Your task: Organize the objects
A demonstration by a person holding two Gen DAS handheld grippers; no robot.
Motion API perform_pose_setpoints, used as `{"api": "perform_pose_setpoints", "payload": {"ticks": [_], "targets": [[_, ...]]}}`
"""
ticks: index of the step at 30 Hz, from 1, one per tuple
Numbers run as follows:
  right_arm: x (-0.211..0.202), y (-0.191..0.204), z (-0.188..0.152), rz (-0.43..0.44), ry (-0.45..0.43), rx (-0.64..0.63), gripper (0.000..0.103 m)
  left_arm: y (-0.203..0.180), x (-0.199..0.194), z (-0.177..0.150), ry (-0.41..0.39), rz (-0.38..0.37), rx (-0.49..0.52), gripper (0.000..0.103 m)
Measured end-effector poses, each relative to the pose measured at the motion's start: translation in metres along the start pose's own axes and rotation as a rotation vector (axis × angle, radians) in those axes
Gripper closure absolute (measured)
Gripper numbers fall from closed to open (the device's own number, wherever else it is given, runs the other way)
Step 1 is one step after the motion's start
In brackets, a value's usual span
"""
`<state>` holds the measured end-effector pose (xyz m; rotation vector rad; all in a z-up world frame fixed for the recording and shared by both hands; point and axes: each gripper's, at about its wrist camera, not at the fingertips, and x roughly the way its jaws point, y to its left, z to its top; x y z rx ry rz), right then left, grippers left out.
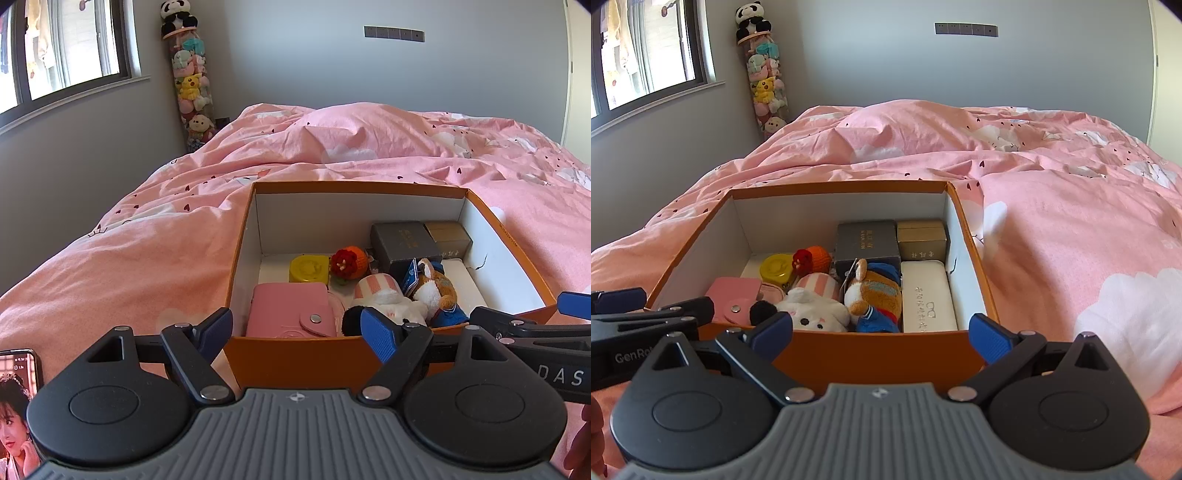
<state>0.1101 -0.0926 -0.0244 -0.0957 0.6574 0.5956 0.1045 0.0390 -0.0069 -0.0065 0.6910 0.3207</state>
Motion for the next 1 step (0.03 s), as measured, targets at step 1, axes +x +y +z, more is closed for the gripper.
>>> {"api": "perform_pose_setpoints", "payload": {"ticks": [1], "targets": [[0.0002,-0.0001,0.0,0.0,0.001,0.0,0.002,0.0002,-0.0001,-0.0001,0.0,0.0,0.0,0.011]]}}
